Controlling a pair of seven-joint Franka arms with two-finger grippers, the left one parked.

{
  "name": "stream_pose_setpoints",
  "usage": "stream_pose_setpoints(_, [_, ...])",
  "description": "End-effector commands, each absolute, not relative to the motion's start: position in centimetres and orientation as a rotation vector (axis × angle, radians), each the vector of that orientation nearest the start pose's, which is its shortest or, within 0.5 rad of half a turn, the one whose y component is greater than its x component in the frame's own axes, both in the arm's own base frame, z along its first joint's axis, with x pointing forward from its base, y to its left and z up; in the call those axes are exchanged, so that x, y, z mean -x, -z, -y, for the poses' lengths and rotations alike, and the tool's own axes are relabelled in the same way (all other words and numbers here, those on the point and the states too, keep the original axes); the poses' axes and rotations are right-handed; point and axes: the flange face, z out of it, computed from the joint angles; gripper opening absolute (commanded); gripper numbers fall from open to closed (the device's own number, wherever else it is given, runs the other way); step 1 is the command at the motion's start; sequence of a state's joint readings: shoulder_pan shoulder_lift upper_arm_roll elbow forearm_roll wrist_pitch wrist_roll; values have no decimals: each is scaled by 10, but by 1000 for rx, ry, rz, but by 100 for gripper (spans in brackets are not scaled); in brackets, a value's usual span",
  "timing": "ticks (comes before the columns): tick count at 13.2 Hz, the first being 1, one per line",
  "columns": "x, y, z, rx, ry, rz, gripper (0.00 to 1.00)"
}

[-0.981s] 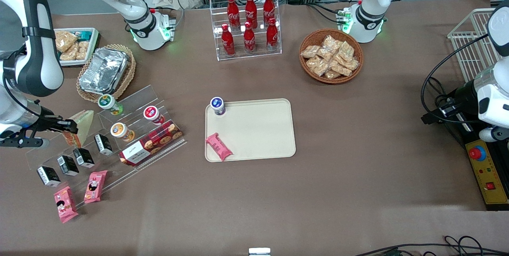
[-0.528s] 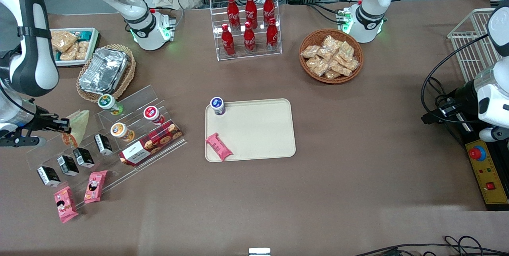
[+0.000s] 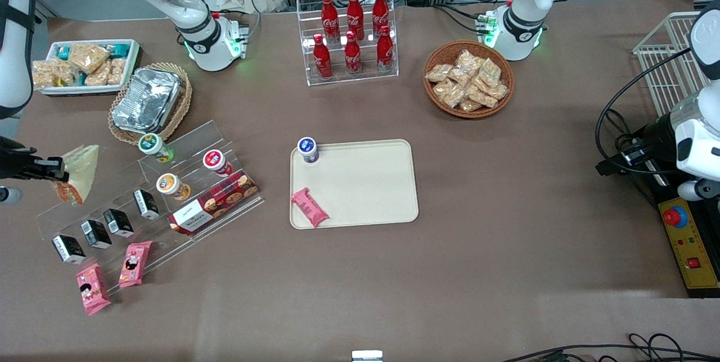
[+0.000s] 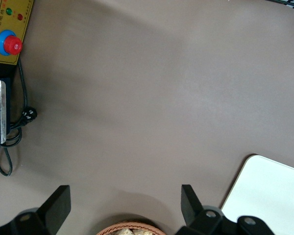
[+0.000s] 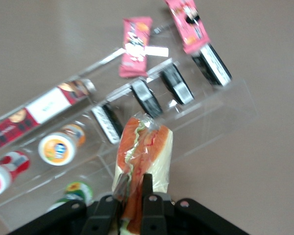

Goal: Place sandwich on tray
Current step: 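Lift the sandwich and carry it with the right gripper toward the tray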

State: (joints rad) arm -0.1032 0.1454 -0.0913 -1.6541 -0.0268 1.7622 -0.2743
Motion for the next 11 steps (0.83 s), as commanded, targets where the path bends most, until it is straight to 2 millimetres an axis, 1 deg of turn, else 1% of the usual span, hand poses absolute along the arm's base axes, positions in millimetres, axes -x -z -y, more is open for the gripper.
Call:
stream_pose_setpoints(1, [-609,-537,53,3153,-76,299,0])
stream_pose_setpoints(2, [-611,-540,25,3147,-66,377,0])
stream_pose_setpoints(3, [-609,-547,-10,3138,-48,469,0])
stream_pose_setpoints(4, [-607,-549,-46,3123,-39,567,0])
stream_pose_setpoints(5, [-604,-551,-75,3103,-27,639,0])
stream_pose_setpoints(7, [-595,-552,-133,2989,-9,741,0])
stream_pose_setpoints(9, [-583,-551,-189,2936,14,874,0])
stream_pose_setpoints(10, [-581,-551,-211,2918,64,922,0])
stream_pose_setpoints(11, [-582,-543,-232,2903,90,963,0])
